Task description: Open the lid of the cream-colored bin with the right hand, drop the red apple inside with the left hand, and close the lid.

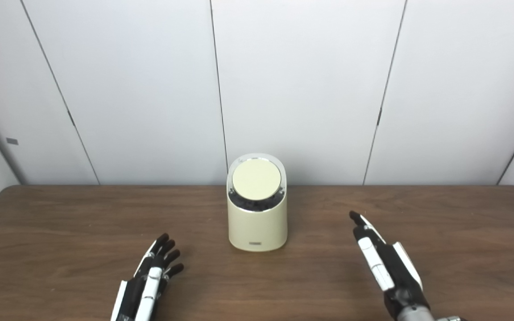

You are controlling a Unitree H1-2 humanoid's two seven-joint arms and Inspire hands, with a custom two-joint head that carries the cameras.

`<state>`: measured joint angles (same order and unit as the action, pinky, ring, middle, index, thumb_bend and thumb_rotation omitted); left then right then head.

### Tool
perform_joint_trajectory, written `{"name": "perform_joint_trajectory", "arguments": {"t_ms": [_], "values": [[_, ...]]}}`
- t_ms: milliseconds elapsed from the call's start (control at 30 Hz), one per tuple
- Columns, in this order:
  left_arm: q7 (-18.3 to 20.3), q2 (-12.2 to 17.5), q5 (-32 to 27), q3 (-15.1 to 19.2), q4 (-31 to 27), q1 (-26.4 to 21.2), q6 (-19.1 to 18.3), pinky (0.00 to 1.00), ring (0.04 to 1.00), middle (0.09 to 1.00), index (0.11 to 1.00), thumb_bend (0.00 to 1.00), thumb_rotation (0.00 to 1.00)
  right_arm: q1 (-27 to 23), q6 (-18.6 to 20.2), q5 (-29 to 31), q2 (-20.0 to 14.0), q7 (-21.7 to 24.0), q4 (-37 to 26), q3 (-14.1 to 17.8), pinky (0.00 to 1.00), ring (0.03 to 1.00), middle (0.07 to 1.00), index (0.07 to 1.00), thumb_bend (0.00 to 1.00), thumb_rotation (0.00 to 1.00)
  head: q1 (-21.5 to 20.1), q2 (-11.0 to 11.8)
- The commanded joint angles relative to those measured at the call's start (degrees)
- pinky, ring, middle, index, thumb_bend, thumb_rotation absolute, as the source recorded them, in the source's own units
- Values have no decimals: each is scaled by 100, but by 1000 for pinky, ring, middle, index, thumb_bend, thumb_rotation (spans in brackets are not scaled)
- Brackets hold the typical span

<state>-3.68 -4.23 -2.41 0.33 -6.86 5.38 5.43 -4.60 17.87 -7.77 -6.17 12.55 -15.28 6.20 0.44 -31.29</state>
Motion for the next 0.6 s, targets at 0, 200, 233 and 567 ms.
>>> {"name": "perform_joint_trajectory", "arguments": {"t_ms": [0,200,233,567], "values": [[76,143,-33,90,-78,126,85,866,895,912,932,580,773,-44,-394,104,36,-189,-120,-37,992,1000,1000,964,610,1000,3,-13],[223,249,-304,171,-135,121,283,884,912,926,937,596,811,137,-478,44,43,-449,-150,-234,995,1000,1000,966,603,1000,-16,-103],[227,261,-292,179,-162,124,274,876,911,926,937,598,822,149,-480,44,46,-480,-158,-257,985,1000,1000,961,607,1000,-20,-117],[263,565,-187,281,-767,430,-81,946,943,947,953,536,919,442,-634,131,183,-737,-277,-378,961,978,980,945,575,1000,-86,-374]]}}
